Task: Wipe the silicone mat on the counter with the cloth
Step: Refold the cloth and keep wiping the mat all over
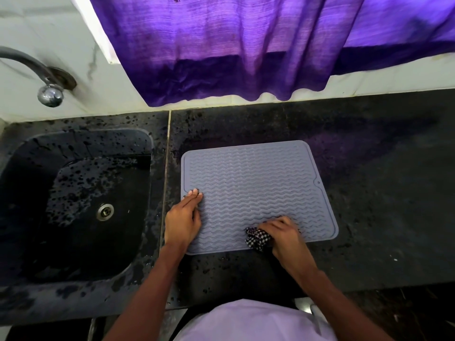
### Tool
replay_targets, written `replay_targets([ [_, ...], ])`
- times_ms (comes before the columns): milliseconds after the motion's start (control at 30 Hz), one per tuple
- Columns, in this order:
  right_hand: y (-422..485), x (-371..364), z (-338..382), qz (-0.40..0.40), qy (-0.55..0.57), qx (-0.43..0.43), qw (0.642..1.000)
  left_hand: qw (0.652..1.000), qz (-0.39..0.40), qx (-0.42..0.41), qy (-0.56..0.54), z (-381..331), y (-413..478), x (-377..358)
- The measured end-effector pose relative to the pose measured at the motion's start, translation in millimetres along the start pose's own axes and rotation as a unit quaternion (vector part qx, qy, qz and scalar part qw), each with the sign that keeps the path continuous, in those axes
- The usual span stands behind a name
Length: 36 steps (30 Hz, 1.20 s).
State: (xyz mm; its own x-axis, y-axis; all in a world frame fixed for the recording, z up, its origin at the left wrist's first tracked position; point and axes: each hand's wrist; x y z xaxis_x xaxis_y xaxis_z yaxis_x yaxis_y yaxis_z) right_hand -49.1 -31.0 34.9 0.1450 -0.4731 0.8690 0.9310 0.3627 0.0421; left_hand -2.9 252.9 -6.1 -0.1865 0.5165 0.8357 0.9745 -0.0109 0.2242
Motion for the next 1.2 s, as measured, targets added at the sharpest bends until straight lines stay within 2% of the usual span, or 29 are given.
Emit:
replay_targets([
  [133, 5, -6, 17, 0.009, -0.003, 0.025, 1.000, 1.000, 0.009, -0.005, 0.003, 0, 1, 4],
  [267, 13, -15, 30, -0.005, 0.011, 0.012, 1.000, 1.000, 0.008, -0.011, 0.001, 1, 1, 5],
  [433, 20, -30, 62, 0.031, 0.002, 0.062, 0.998, 1.000, 0.013, -0.015, 0.002, 3, 5, 9],
  [533, 28, -36, 72, 0.024, 0.013, 0.070, 0.997, 1.000, 0.016, -0.016, 0.003, 6, 9, 11],
  [733, 44, -49, 100, 0.044, 0.025, 0.104, 0.993, 0.999, 0.032, -0.005, 0.001, 8, 15, 16],
  [967, 50, -53, 96, 0.044, 0.028, 0.109, 0.993, 0.999, 0.039, 0.031, -0.015, 4, 16, 18],
  [1033, 49, -45, 89, 0.029, 0.028, 0.097, 0.994, 0.998, 0.031, 0.052, -0.021, -3, 16, 17],
  [1100, 48, -29, 75, -0.020, 0.033, 0.050, 0.998, 0.998, 0.017, 0.061, -0.023, -11, 13, 11],
  [1200, 45, -4, 44, -0.088, 0.027, -0.044, 0.995, 1.000, 0.011, 0.017, 0.008, -25, 1, -7],
])
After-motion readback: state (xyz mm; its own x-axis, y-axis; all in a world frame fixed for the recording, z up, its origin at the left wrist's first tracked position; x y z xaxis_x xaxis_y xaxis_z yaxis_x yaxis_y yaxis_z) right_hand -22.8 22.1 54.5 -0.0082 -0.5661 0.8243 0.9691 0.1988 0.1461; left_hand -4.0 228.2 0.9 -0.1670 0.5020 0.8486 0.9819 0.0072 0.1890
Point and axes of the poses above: each hand's wrist, its own y-axis towards the middle knuckle, its own x-axis out of the back of the hand, z = x × y, and after that the axes turned 1 degree about x, right-handed
